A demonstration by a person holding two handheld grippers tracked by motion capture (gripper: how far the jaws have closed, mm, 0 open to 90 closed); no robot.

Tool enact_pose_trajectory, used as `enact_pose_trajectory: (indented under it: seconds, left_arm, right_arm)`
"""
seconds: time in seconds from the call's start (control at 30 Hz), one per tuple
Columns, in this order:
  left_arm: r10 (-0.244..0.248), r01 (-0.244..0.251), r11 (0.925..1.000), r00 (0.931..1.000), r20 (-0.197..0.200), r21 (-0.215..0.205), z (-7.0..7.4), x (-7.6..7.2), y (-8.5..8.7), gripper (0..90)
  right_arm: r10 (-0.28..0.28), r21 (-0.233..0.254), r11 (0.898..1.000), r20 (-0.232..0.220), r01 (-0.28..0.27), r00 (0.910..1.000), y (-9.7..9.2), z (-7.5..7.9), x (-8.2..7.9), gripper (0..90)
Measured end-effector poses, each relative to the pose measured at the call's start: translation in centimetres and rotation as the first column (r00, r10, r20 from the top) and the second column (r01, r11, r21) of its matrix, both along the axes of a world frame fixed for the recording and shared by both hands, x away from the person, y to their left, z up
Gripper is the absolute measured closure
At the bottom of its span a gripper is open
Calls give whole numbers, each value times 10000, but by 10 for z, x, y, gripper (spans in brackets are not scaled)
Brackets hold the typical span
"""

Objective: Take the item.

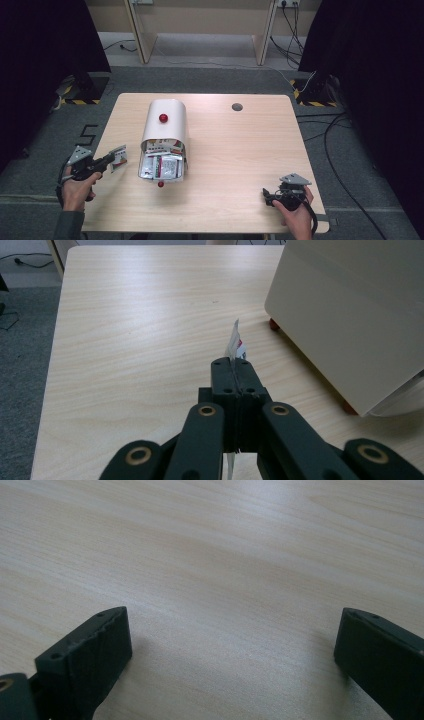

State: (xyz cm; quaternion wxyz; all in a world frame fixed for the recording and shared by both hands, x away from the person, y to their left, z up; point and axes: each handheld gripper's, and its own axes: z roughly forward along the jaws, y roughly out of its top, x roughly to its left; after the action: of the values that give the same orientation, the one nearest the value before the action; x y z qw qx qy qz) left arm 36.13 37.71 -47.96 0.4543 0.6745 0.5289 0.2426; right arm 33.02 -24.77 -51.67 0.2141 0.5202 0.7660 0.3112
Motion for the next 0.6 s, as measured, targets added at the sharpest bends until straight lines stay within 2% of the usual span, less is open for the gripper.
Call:
enact_pose_trajectory:
  seconds: [0.2, 0.47, 0.5, 0.53, 0.57, 0.6]
  left_arm:
    - [28, -29, 9998, 10000, -80, -173, -4, 1, 2, 892]
    - [375, -375, 9993, 9990, -254, 32, -9, 2, 5, 867]
    - [413, -402, 9989, 9981, -455, 250, -12, 3, 5, 858]
    - [413, -402, 9989, 9981, -455, 250, -12, 3, 5, 855]
    - [442, -412, 9978, 9974, -568, 523, -15, 4, 2, 856]
    - [448, -414, 9976, 9972, -606, 556, -17, 5, 1, 857]
  right_arm:
    - [36, -29, 10000, 24, -36, 10000, 0, 0, 0, 28]
    - [26, -46, 10000, 33, -26, 10000, 0, 0, 0, 30]
    - [-8, -16, 10000, 6, 8, 10000, 0, 0, 0, 30]
    - [-8, -16, 10000, 6, 8, 10000, 0, 0, 0, 30]
    - [-7, -14, 10000, 8, 7, 10000, 0, 0, 0, 30]
    - [28, -55, 10000, 40, -28, 10000, 0, 0, 0, 32]
